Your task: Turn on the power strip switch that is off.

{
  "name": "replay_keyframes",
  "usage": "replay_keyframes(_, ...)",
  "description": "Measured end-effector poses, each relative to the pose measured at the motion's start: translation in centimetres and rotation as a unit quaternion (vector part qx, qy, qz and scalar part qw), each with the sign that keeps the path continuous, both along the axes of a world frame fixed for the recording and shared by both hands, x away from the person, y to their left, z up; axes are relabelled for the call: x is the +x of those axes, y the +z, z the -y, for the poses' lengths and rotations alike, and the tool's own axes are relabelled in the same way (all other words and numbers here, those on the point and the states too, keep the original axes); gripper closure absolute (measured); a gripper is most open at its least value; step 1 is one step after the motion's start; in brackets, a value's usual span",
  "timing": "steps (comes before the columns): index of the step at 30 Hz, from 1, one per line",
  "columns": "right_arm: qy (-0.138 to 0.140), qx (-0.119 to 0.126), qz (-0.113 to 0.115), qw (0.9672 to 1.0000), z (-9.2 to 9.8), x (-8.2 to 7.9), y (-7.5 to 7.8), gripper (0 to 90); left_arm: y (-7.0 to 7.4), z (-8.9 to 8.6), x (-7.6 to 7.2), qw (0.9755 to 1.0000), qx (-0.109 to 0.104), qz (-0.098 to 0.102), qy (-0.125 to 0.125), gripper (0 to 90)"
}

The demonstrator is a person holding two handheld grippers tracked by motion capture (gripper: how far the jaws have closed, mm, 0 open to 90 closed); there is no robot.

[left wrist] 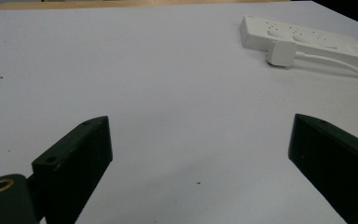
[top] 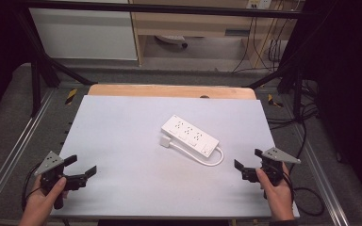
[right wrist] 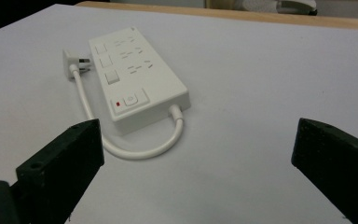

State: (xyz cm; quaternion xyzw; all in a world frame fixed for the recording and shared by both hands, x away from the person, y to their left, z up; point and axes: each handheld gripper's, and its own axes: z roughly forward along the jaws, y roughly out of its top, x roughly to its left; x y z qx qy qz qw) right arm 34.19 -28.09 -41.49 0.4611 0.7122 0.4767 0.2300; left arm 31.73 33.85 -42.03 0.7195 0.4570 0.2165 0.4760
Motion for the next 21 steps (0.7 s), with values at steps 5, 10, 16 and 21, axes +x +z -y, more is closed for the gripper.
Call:
replay_keyframes(5,-0.005,0.003,0.008,1.0000,-0.1,0.2,0.9,2.7,0.0,0.1,0.0,1.0000,0.004,0.002,-0.006,6.2)
replay_keyframes(10,-0.005,0.003,0.015,0.9999,-0.6,0.5,1.9,3.2,0.0,0.2,0.0,0.9999,0.004,0.002,-0.013,6.2)
replay_keyframes(16,0.002,0.006,0.021,0.9998,-1.1,1.1,2.7,3.0,0.0,0.1,0.0,0.9999,0.002,0.001,-0.013,6.2)
replay_keyframes(21,0.008,0.002,0.022,0.9997,-1.3,1.6,3.1,2.7,0.0,0.3,0.0,0.9999,0.004,0.000,-0.012,6.2)
